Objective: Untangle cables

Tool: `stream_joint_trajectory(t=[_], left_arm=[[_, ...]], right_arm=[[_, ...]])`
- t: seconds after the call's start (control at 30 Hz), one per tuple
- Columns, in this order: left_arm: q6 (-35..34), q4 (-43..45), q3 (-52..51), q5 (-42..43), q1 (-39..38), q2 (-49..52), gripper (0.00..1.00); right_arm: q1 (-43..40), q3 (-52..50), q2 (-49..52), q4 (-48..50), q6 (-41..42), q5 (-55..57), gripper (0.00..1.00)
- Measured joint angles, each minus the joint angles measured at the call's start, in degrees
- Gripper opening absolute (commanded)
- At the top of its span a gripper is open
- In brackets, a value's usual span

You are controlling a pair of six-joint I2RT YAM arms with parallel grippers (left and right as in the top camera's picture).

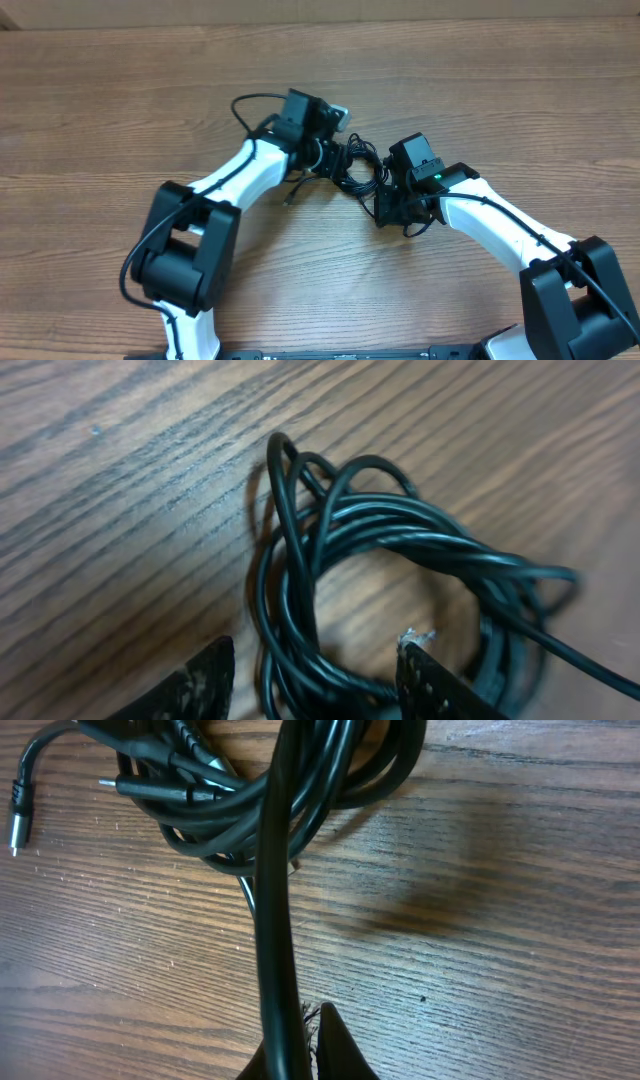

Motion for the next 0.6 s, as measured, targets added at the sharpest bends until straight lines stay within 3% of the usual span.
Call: stream_joint_trajectory(t=[0.23, 0.27, 0.33, 0.37, 0.5, 0.6], left_arm=[[-0.24, 6.49, 0.28, -3.91, -0.44, 4.63, 0.49], [-0.24, 7.41, 0.35, -3.82, -0.44, 5.09, 0.43], [-0.70, 8.79, 0.66, -3.67, -0.44, 5.84, 0.09], [-0.85, 8.76, 0.83, -3.34, -0.46, 6.19, 0.04], [-1.25, 6.54, 1.84, -2.64, -0.57, 6.23, 0.04], [-3.87, -0.42, 2.71, -2.99, 0.22, 4.92, 0.04]], right_arm=[[0.00, 0.00, 0.00, 0.09, 0.00, 0.13, 0.04], [0.00, 0.00, 0.00, 0.07, -0.02, 0.15, 0.04], [0.00, 0.00, 0.00, 0.17, 0.00, 0.24, 0.05], [0.00, 0.00, 0.00, 0.15, -0.02, 0.28, 0.04], [0.00, 0.00, 0.00, 0.24, 0.00, 0.46, 0.04], [0.00, 0.00, 0.00, 0.90, 0.02, 0.20, 0.04]])
